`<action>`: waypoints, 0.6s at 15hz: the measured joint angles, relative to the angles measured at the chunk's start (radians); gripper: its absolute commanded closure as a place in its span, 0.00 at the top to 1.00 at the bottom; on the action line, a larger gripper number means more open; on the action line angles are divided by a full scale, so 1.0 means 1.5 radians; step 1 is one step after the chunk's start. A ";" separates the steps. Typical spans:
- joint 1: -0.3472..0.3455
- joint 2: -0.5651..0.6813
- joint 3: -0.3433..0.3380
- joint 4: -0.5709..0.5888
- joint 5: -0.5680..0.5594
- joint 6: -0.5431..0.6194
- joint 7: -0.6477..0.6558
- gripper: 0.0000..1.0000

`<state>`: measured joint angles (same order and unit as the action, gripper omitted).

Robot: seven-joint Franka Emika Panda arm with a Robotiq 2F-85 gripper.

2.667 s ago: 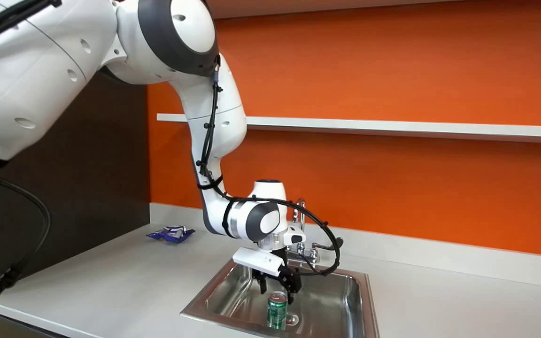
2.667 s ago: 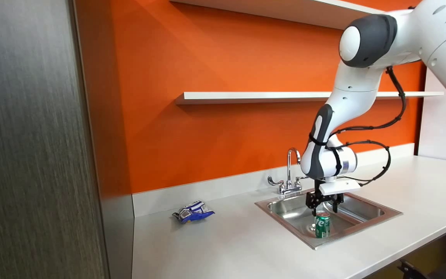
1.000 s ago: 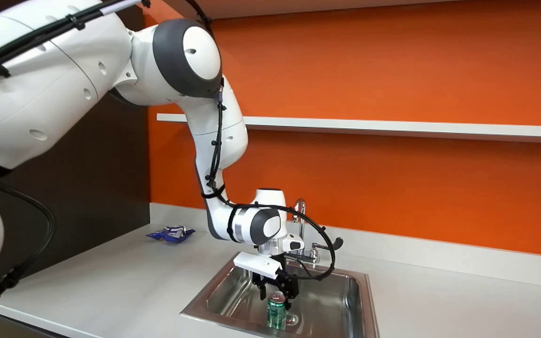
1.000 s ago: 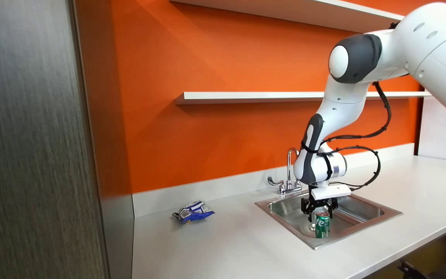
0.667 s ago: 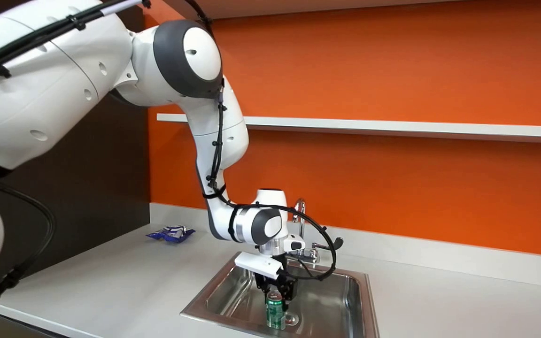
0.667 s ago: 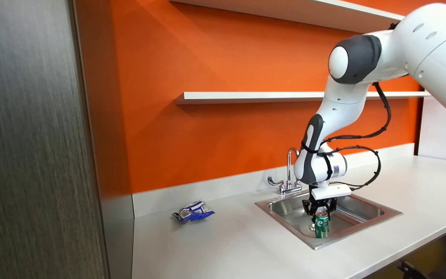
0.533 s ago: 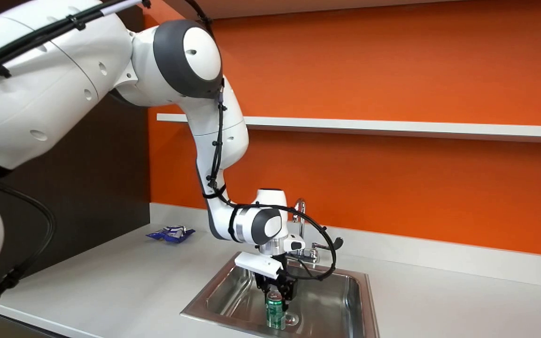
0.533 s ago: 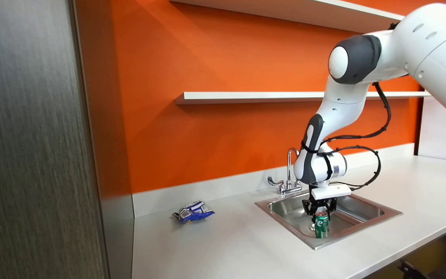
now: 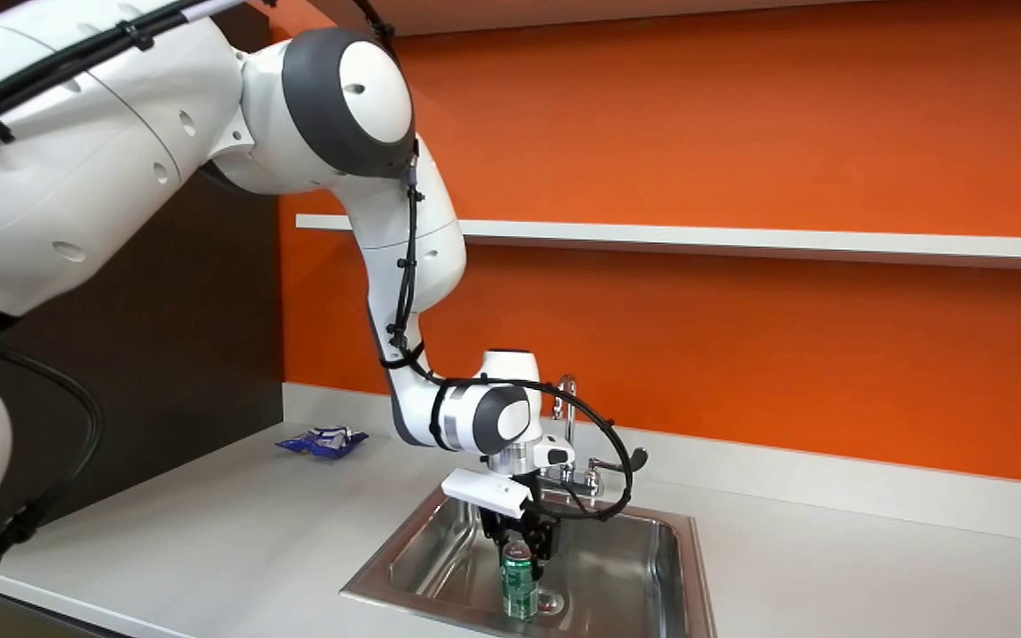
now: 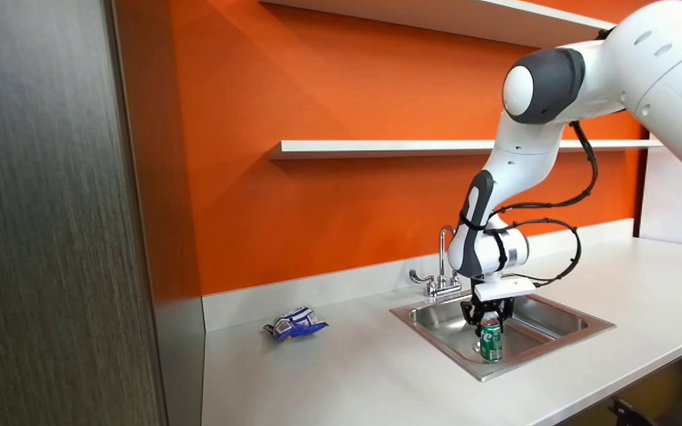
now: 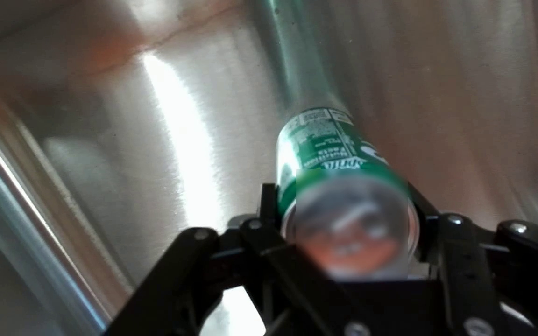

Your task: Remove the can from the sink

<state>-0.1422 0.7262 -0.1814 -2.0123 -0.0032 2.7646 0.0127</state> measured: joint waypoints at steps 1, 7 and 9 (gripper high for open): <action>0.002 -0.008 -0.001 -0.004 0.000 -0.003 0.000 0.38; 0.027 -0.091 -0.012 -0.069 -0.008 -0.029 0.000 0.38; 0.039 -0.126 -0.018 -0.100 -0.018 -0.039 0.001 0.38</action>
<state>-0.0833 0.5373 -0.2080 -2.1618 -0.0308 2.7059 0.0135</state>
